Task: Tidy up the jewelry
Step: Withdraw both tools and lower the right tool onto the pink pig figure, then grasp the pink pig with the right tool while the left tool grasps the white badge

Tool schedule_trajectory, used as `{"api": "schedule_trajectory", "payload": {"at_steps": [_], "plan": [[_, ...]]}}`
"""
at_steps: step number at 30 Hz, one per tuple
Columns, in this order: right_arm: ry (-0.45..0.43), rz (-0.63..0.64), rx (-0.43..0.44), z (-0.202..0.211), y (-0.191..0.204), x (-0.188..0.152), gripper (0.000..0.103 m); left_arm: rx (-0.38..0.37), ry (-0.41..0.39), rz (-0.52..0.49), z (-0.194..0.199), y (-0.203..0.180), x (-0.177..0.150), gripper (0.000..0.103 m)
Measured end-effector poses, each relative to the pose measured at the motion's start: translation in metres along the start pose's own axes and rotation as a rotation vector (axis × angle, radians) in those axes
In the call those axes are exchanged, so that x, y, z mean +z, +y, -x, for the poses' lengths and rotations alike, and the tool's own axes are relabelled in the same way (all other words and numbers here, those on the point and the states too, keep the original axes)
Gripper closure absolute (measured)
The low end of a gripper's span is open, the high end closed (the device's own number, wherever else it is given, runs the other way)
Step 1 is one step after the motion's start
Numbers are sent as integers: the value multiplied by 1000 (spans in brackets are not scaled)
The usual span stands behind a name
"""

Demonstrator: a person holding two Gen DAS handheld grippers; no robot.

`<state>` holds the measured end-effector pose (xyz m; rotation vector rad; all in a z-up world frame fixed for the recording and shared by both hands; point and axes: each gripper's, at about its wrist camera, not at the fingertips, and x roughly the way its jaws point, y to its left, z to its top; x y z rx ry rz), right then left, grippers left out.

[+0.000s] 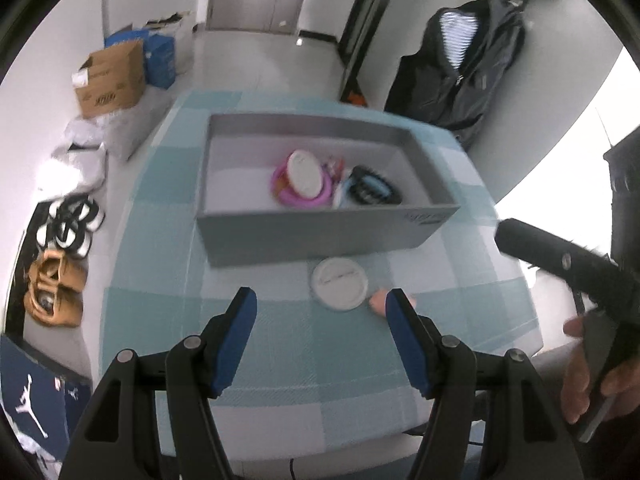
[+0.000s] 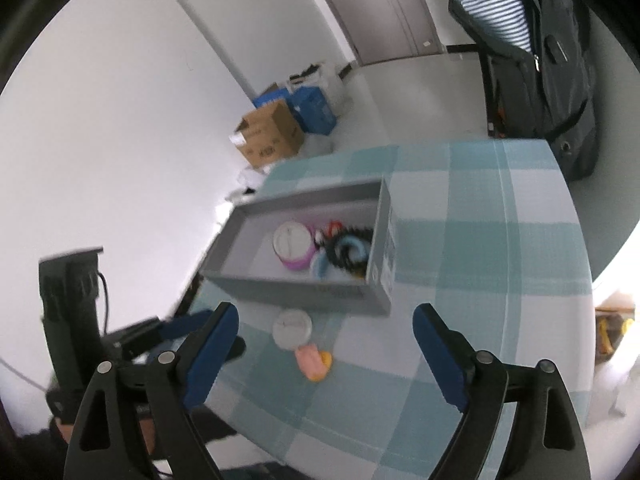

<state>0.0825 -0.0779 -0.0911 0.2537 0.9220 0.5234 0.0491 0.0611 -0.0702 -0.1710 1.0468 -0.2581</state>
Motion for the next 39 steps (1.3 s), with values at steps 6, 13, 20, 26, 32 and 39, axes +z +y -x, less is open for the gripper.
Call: {"api": "schedule_trajectory", "payload": {"at_steps": [6,13,20,26,32,39], "plan": [[61,-4,10,-18,4,-23,14,40,33,90,-4,22,0,40],[136,68,-2,-47,20,-35,16,-23,72,186,-11,35,-4,25],[157,82,-32,-62,28,-35,41,55,22,157,-5,32,0,25],[175,154,-77,-69,39,-36,66,109,-13,108,-1,33,1,25],[187,172,-43,-67,38,-40,78,98,-31,100,2,33,2,25],[184,155,-50,-65,36,-37,78,108,-34,89,2,32,2,25]]}}
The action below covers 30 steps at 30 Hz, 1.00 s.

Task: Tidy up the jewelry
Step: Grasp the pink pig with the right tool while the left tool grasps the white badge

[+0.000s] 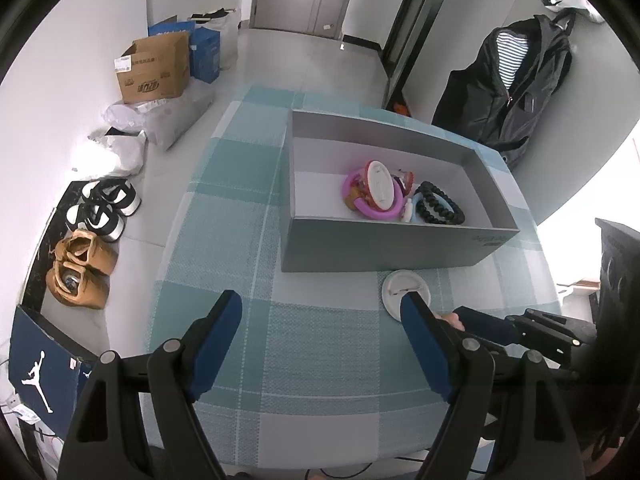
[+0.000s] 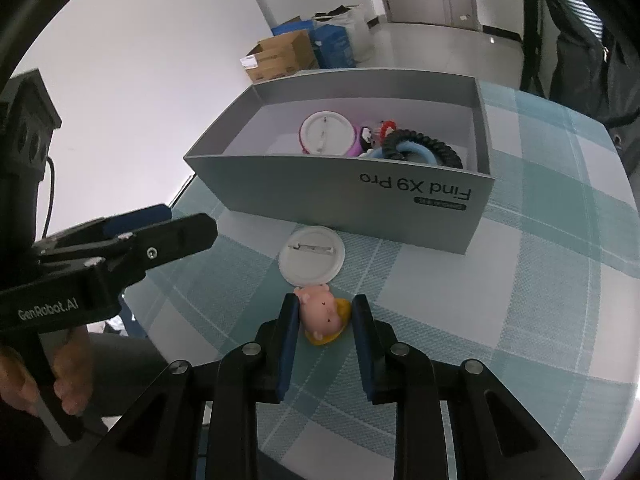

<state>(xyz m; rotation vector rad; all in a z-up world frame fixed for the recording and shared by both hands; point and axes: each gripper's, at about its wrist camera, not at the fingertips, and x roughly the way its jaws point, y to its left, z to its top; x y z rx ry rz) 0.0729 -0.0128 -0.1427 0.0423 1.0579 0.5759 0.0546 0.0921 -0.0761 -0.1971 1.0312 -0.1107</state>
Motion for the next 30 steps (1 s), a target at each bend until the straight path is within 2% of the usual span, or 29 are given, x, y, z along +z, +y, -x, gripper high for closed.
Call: {"api": "schedule_trajectory", "payload": {"at_steps": [6,12,19,23,27,30], "plan": [[-9,-24,36,12,-5,-5,78,-23,17,13,-3,1,0,25],[-19,-53,12,28,-27,-16,78,-33,62,-2,-11,-8,-1,25],[-43,-114,4,46,-60,-23,78,-32,93,-99,-20,-34,-5,25],[-67,-134,9,58,-71,-27,78,-24,127,-91,-32,-38,-3,25],[-85,-148,13,66,-75,-23,78,22,114,-130,-35,-51,-3,25],[-98,-149,20,70,-73,-18,78,96,113,-201,-39,-64,-7,25]]}}
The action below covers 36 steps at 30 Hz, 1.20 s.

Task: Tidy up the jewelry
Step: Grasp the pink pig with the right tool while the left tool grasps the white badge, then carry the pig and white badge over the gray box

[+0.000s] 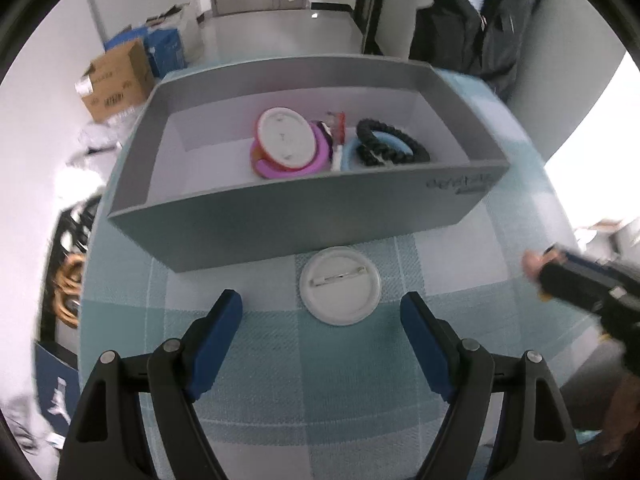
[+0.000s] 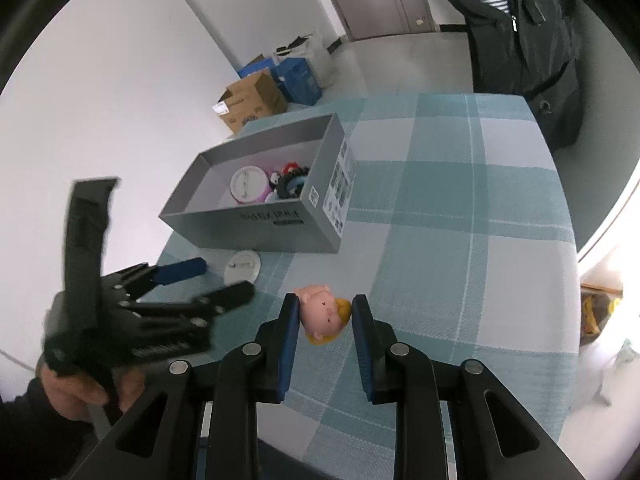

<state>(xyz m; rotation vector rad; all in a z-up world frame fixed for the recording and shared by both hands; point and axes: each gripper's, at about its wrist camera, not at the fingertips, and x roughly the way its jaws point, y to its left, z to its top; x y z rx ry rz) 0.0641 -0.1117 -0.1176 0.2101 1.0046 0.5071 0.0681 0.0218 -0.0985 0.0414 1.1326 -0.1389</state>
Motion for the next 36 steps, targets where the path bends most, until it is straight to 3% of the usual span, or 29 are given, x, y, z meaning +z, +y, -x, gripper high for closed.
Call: {"api": "schedule_trajectory", "payload": {"at_steps": [9,11,13,17,29,36], "plan": [[-39,27,23,15,8,2,78,22,4,-5,0,-1,-1,26],[-39,15,26,15,8,3,78,14,-1,-14,0,-4,2,34],[-43,5,24,16,7,5,78,1,-2,-30,-2,-10,7,50],[-57,-9,34,21,9,8,78,-21,-4,-57,-2,-15,8,65],[-65,-18,38,17,16,13,78,-94,6,-22,6,-5,6,66],[-82,-32,58,14,23,21,78,-134,-59,-14,31,-1,8,66]]}}
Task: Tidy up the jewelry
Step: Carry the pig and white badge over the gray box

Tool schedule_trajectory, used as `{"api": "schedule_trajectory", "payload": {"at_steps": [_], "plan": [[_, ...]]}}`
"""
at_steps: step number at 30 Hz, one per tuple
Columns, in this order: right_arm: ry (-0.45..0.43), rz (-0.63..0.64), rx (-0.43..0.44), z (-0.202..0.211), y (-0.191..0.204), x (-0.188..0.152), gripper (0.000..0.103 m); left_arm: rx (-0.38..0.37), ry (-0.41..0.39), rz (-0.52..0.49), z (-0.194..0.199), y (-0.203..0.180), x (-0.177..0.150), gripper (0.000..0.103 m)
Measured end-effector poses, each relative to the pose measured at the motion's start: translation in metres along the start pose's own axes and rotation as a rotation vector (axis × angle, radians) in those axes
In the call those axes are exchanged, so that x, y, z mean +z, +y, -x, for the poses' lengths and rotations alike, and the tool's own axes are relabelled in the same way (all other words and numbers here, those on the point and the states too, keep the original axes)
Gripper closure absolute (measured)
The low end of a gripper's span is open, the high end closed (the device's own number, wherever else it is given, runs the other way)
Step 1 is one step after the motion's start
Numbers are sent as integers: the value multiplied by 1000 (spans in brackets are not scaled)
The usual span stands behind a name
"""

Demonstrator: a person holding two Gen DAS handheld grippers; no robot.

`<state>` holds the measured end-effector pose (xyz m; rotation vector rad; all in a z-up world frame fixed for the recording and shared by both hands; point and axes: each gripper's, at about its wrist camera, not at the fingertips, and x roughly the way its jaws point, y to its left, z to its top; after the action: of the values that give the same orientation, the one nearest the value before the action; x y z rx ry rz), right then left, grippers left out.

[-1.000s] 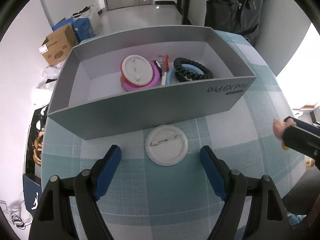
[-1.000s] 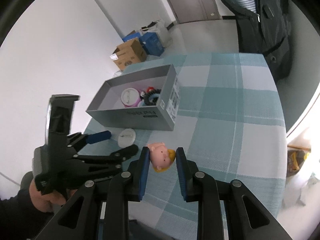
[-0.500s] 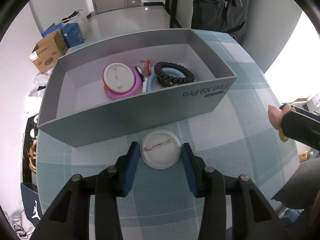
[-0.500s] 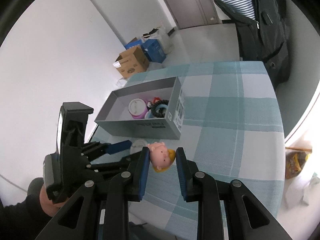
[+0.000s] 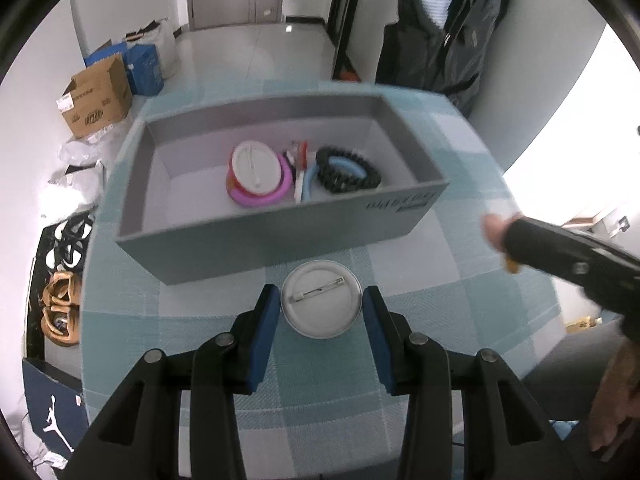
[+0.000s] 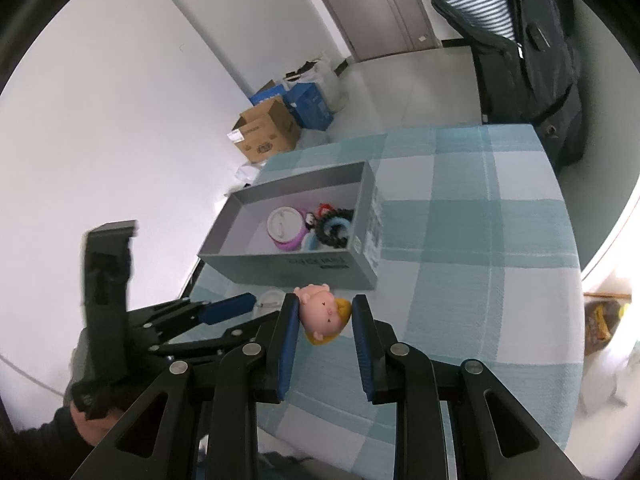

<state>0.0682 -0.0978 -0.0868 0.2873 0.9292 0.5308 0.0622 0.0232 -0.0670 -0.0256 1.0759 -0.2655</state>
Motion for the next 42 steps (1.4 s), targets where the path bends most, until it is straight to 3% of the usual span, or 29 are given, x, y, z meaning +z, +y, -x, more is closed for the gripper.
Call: {"api": "schedule_trajectory", "payload": {"at_steps": [8,20,28,42], "plan": [[-16,2,15,-7,16,10,78,-43,-135,26,40,6,14,66],[-41,90,54,-11,44,51,78,-57,-215,113,48,38,53,66],[-15,143,85,-37,46,87,78,-71,-154,171,29,56,63,66],[47,44,141,-76,17,103,78,-59,-67,175,1,59,69,66]]}}
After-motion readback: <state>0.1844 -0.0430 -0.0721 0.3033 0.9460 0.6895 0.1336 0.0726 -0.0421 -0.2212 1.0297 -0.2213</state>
